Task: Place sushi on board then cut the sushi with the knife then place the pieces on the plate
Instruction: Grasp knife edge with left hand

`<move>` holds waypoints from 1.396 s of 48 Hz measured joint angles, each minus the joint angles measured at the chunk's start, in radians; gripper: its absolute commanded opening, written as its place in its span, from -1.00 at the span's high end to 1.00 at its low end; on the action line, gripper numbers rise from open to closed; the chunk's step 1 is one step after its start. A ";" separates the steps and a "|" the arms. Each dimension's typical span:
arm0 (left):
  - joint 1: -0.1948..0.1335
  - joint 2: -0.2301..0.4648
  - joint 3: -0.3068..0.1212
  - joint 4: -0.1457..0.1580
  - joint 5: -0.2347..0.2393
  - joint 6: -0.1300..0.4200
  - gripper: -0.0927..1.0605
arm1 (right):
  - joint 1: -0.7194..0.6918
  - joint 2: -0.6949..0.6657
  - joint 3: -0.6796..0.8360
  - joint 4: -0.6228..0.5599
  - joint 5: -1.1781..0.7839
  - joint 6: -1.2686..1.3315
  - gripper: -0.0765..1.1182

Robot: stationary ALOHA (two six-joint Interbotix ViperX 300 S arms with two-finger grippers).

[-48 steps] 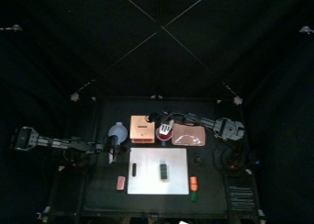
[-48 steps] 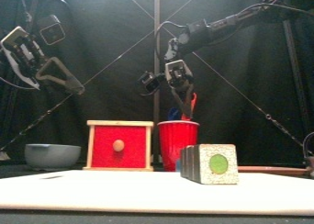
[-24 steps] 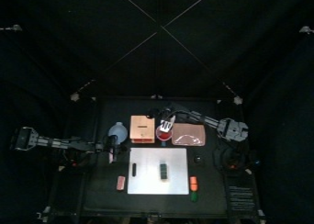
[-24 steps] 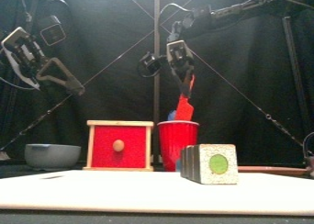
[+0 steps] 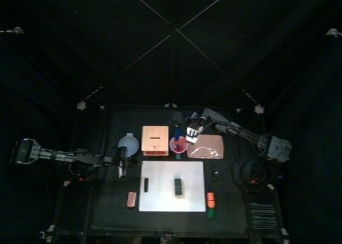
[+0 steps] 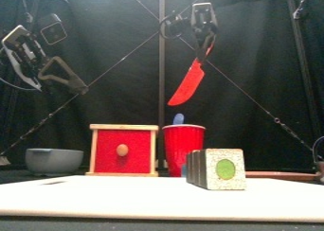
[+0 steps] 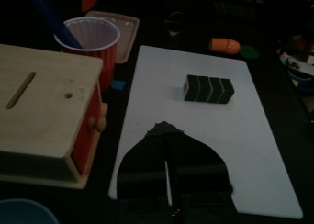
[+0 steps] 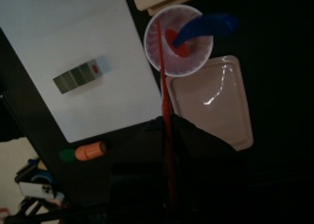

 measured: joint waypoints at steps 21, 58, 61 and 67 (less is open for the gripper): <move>0.000 -0.057 -0.012 -0.002 -0.006 0.000 0.87 | 0.160 -0.345 0.525 0.003 -0.607 0.002 0.40; -0.077 0.025 -0.169 -0.112 0.040 -0.003 -0.51 | 0.370 -0.365 1.032 0.067 -1.278 -0.002 0.40; -0.100 0.055 -0.187 -0.114 0.052 -0.002 -0.68 | 0.385 -0.357 1.045 0.074 -1.302 -0.002 0.40; -0.130 0.140 -0.235 -0.115 0.080 -0.002 -0.87 | 0.396 -0.351 1.055 0.081 -1.344 -0.003 0.40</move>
